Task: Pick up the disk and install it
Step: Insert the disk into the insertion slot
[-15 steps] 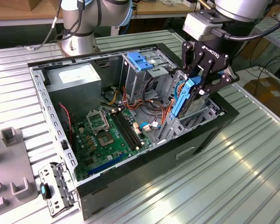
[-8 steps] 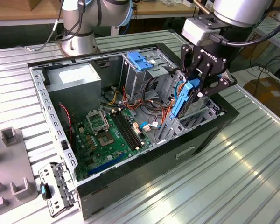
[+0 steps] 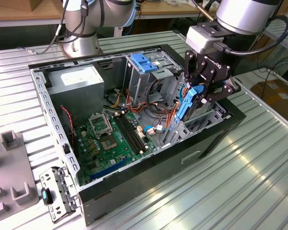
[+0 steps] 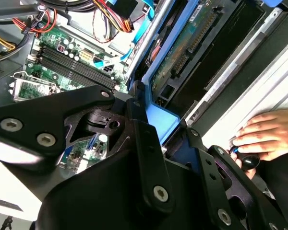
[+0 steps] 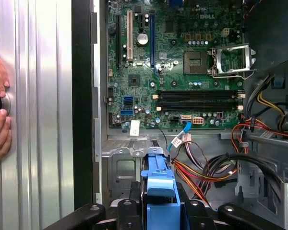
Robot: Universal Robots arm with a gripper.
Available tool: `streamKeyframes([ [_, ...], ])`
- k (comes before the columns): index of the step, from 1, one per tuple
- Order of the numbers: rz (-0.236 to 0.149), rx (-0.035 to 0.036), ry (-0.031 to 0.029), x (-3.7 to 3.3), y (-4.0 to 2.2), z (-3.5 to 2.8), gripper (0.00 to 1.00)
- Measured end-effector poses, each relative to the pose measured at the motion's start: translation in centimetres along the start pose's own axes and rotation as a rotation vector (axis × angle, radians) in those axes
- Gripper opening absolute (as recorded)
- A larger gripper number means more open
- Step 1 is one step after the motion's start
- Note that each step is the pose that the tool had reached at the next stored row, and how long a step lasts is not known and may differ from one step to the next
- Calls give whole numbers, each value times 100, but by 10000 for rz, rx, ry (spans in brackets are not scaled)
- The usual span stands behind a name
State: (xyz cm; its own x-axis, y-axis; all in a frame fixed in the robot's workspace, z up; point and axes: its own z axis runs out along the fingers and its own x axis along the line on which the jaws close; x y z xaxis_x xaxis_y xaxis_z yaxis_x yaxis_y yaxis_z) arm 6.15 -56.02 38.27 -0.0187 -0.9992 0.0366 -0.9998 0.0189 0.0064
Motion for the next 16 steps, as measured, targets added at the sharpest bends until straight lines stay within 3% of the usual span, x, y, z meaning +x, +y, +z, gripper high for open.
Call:
streamKeyframes([
  [6, 0, -2, -1, 7, -3, 75, 37],
  [16, 0, -3, 1, 7, -3, 81, 37],
])
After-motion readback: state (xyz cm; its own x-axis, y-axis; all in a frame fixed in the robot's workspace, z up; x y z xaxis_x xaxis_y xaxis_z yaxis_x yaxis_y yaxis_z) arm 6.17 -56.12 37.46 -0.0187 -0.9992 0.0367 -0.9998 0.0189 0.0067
